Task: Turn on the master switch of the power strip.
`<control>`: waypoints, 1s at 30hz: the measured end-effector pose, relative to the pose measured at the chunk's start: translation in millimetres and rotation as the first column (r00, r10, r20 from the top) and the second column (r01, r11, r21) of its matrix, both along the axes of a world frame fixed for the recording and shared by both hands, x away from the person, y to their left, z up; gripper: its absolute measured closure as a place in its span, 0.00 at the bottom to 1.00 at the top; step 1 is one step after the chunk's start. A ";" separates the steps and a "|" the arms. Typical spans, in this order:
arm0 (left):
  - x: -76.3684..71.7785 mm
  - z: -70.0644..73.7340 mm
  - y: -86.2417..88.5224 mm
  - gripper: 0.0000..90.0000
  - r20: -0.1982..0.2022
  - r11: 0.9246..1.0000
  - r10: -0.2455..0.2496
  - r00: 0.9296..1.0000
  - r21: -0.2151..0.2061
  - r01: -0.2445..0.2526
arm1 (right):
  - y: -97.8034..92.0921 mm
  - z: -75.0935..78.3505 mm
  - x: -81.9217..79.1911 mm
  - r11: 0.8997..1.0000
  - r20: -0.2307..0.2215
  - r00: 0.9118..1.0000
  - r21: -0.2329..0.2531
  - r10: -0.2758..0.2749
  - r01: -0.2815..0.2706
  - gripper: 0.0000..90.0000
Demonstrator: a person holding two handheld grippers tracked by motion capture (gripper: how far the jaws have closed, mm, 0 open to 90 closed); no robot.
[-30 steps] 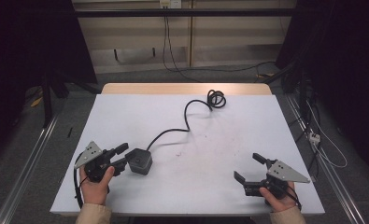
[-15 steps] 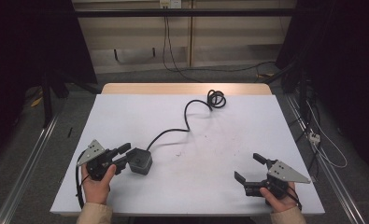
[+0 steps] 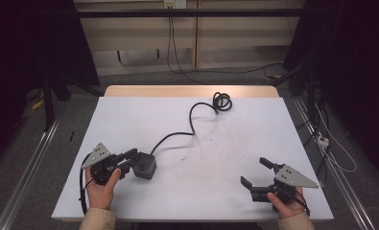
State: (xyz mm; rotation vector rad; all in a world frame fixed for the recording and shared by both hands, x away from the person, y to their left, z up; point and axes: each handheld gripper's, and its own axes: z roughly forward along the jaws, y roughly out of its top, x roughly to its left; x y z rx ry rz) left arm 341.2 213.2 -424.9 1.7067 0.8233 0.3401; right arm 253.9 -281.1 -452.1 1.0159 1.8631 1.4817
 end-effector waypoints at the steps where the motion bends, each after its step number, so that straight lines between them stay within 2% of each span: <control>1: 0.1 0.0 -0.4 0.81 -0.001 1.000 0.000 1.000 0.003 0.000 | 0.0 0.0 0.0 1.000 0.000 1.000 0.000 0.000 0.000 0.04; 13: 0.3 -0.7 -1.7 0.86 -0.010 1.000 -0.014 1.000 0.019 0.014 | 0.0 0.2 -0.1 1.000 0.000 1.000 0.000 -0.001 0.001 0.04; 25: -1.3 -0.1 -0.1 0.98 -0.023 0.998 -0.041 0.999 0.046 0.042 | -0.2 0.2 -0.1 1.000 0.001 1.000 -0.002 -0.001 0.001 0.04; 30: -2.5 0.3 -0.3 1.00 -0.031 0.997 -0.059 0.998 0.050 0.060 | 0.2 0.1 0.0 1.000 0.003 1.000 -0.003 0.001 -0.001 0.04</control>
